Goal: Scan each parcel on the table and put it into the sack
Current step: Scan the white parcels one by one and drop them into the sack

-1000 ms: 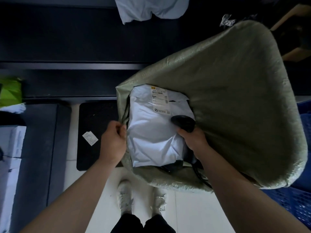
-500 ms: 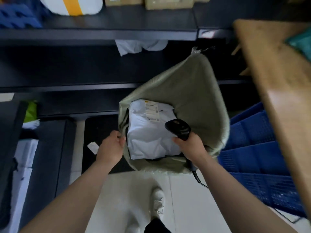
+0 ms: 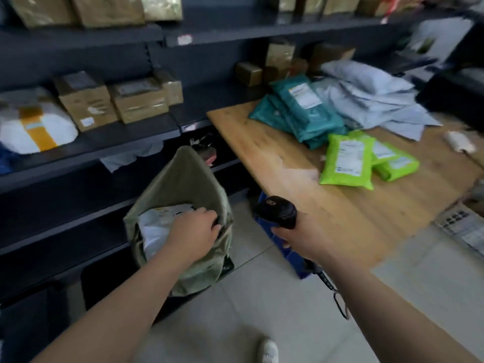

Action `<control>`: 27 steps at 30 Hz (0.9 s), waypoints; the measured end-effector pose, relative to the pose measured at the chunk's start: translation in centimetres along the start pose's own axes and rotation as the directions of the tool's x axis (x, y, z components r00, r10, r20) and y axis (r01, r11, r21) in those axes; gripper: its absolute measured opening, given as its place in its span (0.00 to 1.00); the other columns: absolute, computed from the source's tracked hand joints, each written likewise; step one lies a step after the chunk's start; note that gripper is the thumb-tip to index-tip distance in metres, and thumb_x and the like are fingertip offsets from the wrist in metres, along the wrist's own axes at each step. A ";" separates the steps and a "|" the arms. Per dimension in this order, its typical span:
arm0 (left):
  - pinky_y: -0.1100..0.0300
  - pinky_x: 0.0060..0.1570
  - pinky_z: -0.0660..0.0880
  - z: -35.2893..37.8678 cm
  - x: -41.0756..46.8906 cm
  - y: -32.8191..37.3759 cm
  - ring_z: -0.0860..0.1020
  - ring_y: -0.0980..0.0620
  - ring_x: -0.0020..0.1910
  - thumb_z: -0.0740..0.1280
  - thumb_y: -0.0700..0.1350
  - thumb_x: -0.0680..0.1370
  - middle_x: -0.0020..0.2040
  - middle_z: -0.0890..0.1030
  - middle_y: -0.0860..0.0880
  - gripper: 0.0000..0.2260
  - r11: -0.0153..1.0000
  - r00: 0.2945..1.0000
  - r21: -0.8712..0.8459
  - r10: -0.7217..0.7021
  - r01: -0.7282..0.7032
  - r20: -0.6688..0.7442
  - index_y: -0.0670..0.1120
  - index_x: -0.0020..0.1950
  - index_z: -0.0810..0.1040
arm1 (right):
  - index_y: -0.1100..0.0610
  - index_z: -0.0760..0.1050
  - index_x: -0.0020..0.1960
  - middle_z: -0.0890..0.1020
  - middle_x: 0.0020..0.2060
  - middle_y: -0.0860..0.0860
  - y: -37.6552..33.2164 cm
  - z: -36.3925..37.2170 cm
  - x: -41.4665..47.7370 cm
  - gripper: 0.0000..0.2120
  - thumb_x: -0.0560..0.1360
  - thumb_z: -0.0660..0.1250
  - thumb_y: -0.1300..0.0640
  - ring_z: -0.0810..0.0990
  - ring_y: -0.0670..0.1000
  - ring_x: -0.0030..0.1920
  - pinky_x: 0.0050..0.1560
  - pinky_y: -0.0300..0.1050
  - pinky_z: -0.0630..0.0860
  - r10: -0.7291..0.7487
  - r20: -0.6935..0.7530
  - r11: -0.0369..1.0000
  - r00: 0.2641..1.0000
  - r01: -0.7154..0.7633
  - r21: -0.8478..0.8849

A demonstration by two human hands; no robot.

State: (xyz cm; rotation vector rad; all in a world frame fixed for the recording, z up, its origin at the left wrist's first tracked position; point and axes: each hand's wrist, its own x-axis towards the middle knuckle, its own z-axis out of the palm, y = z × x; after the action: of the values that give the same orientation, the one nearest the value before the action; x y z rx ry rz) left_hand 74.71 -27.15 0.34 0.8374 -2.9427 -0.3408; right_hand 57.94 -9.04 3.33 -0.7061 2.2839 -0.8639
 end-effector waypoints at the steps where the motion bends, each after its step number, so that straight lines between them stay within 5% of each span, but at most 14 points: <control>1: 0.51 0.45 0.75 -0.7 0.7 2.2 0.76 0.45 0.48 0.58 0.52 0.81 0.49 0.77 0.47 0.12 0.999 0.999 0.011 0.035 -0.035 -0.015 0.46 0.55 0.76 | 0.54 0.74 0.38 0.79 0.27 0.51 0.7 -2.0 -0.8 0.06 0.72 0.70 0.57 0.77 0.47 0.26 0.31 0.41 0.74 0.016 -0.028 1.000 0.999 -0.016 0.003; 10: 0.52 0.52 0.75 -2.1 9.8 21.8 0.77 0.47 0.55 0.58 0.53 0.80 0.56 0.79 0.49 0.15 0.955 0.954 0.035 0.295 -0.294 -0.051 0.47 0.60 0.77 | 0.52 0.74 0.48 0.80 0.33 0.49 9.3 -20.9 -1.5 0.06 0.73 0.70 0.54 0.80 0.42 0.26 0.31 0.40 0.73 0.045 -0.215 0.998 0.976 -0.035 0.052; 27: 0.54 0.51 0.73 1.5 32.3 48.4 0.76 0.48 0.59 0.59 0.56 0.80 0.60 0.77 0.52 0.16 0.974 0.967 0.068 0.223 -0.216 -0.121 0.53 0.66 0.73 | 0.50 0.75 0.48 0.83 0.36 0.50 22.1 -51.0 14.0 0.07 0.72 0.71 0.52 0.81 0.42 0.27 0.32 0.42 0.76 0.022 -0.294 0.997 0.955 0.000 0.073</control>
State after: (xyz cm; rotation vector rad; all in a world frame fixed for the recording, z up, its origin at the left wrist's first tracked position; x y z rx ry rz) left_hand 22.23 -3.84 9.99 0.5090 -2.8960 -0.1863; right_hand 7.88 16.65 14.18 -0.5616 2.4988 -1.1044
